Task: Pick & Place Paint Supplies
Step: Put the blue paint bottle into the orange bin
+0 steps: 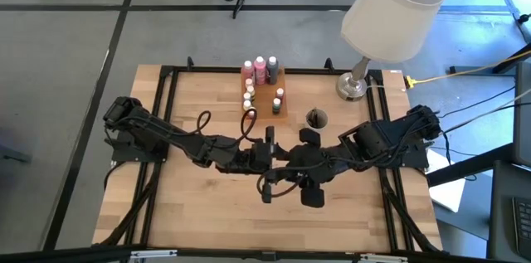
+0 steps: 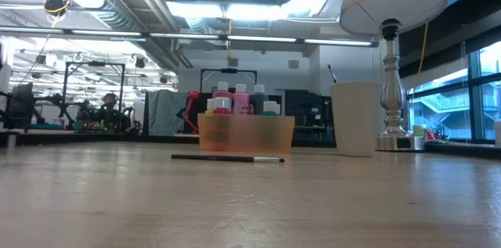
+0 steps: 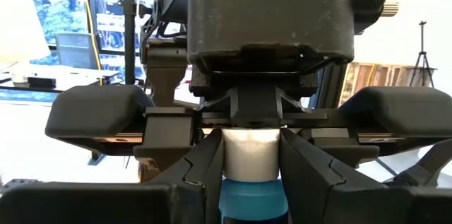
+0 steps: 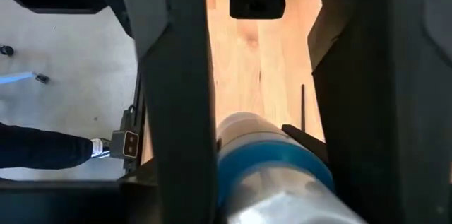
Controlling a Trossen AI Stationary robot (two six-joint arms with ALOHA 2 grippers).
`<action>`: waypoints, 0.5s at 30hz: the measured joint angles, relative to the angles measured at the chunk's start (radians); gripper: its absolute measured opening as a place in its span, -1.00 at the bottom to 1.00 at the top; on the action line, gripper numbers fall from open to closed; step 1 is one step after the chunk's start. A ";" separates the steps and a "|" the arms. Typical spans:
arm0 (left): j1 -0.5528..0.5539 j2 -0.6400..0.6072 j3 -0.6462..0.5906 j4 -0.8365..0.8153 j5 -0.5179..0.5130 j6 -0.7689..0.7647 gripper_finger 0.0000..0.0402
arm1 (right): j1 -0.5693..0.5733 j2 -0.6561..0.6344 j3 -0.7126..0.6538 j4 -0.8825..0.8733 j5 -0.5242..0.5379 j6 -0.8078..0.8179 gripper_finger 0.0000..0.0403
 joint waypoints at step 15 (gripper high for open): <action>0.000 -0.002 0.000 0.002 -0.009 0.008 -0.45 | 0.000 0.000 0.000 0.004 0.008 0.019 -0.16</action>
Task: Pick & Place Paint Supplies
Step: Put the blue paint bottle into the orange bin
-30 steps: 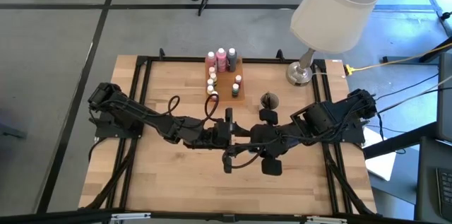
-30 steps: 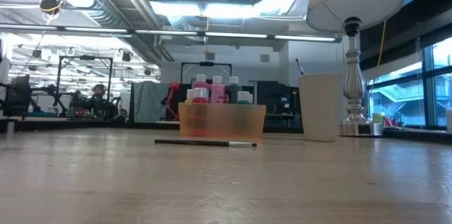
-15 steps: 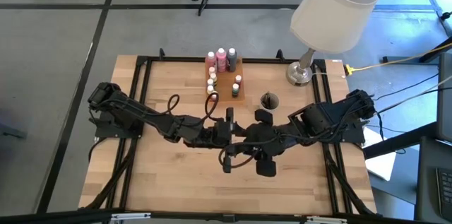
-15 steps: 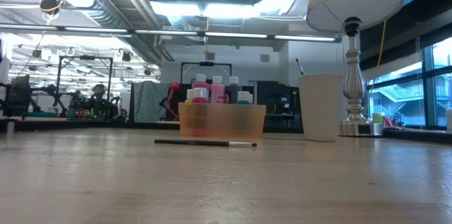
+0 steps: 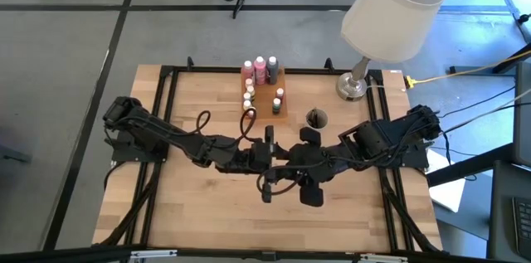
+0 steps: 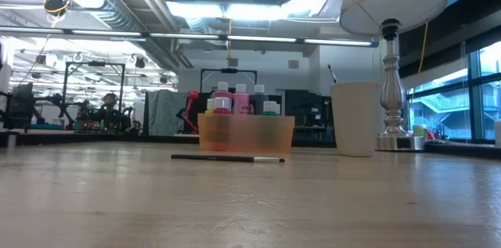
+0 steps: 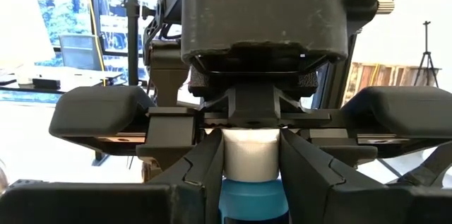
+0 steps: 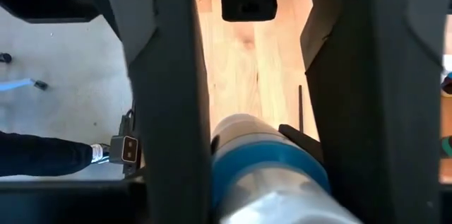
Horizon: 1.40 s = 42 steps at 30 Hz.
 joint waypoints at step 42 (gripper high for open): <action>-0.012 -0.076 -0.002 -0.002 -0.087 0.130 -0.46 | 0.033 -0.023 0.000 0.122 0.232 0.025 0.01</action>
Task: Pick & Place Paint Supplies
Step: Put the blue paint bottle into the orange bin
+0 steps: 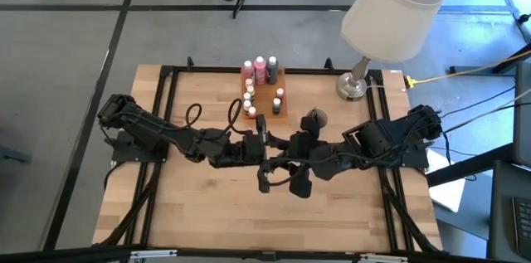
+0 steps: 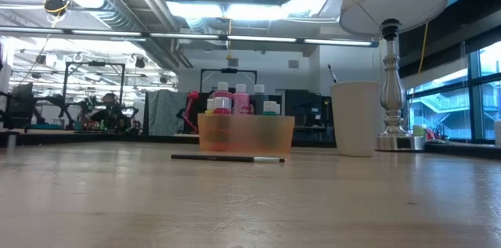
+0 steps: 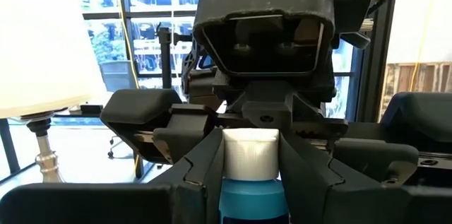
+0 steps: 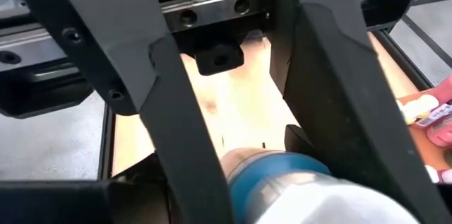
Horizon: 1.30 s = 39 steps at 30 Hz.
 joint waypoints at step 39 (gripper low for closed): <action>0.004 -0.100 0.004 -0.017 -0.128 0.115 -0.46 | 0.089 -0.011 0.007 -0.106 -0.004 0.167 0.51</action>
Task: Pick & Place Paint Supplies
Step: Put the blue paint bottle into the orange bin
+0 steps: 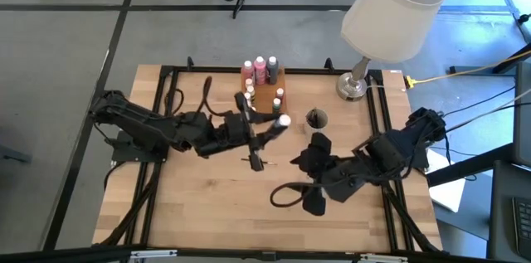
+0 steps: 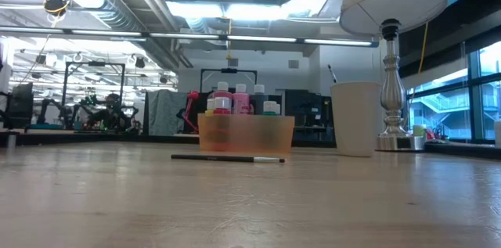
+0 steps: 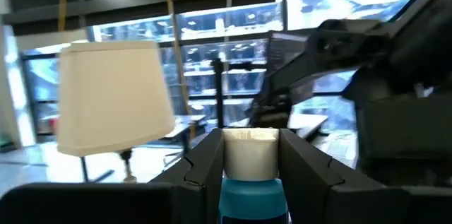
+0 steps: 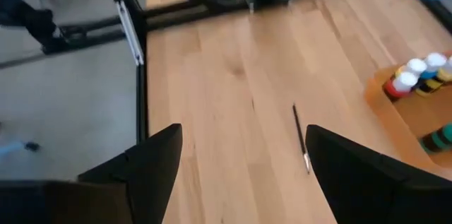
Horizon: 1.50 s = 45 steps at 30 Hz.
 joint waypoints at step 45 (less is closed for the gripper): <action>0.091 0.652 0.043 1.194 -0.793 0.434 -0.46 | 0.021 -0.467 0.257 0.020 -0.424 -0.680 0.51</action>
